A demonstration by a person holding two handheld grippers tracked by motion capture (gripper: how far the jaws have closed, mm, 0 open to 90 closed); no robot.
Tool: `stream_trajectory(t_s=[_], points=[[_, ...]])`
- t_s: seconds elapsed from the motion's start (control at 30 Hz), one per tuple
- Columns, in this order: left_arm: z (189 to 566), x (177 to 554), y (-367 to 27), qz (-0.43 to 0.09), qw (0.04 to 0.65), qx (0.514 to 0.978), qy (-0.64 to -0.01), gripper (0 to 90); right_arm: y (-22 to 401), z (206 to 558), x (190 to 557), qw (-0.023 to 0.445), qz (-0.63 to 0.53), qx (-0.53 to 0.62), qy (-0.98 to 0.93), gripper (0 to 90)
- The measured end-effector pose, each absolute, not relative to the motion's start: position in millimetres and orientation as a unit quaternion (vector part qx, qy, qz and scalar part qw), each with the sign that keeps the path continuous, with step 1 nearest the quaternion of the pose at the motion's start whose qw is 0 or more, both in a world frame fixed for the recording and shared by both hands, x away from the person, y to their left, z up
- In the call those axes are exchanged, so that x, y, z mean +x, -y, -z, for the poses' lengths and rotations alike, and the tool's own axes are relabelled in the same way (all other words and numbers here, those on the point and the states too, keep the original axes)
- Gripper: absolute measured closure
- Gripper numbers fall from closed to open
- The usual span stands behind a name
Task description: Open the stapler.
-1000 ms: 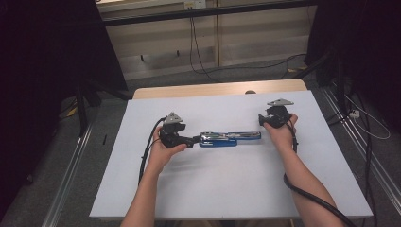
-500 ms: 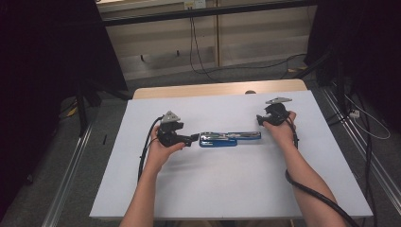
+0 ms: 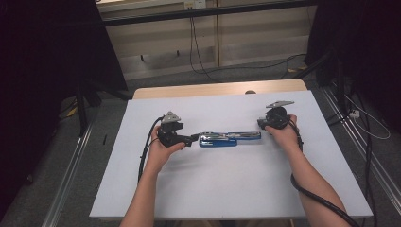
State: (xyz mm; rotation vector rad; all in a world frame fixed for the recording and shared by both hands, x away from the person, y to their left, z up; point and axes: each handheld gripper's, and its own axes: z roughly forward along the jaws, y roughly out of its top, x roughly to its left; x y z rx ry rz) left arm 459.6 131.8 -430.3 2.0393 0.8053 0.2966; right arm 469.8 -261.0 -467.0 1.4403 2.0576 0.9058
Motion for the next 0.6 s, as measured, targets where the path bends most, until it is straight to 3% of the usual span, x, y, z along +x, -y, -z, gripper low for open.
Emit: stream_trajectory(t_s=[0.2,0.3,0.4,0.6], points=[[430,459,-131,-0.123,0.447,0.825,-0.323,13.4,263,466,465,0.233,-0.329,0.511,-0.759,60.9],[431,460,-131,-0.121,0.445,0.826,-0.326,13.4,265,464,469,0.246,-0.326,0.509,-0.758,50.5],[432,461,-132,-0.118,0.443,0.825,-0.330,13.4,267,464,476,0.245,-0.337,0.511,-0.752,45.8],[433,463,-135,-0.122,0.440,0.827,-0.330,13.4,266,467,489,0.239,-0.346,0.507,-0.752,43.0]])
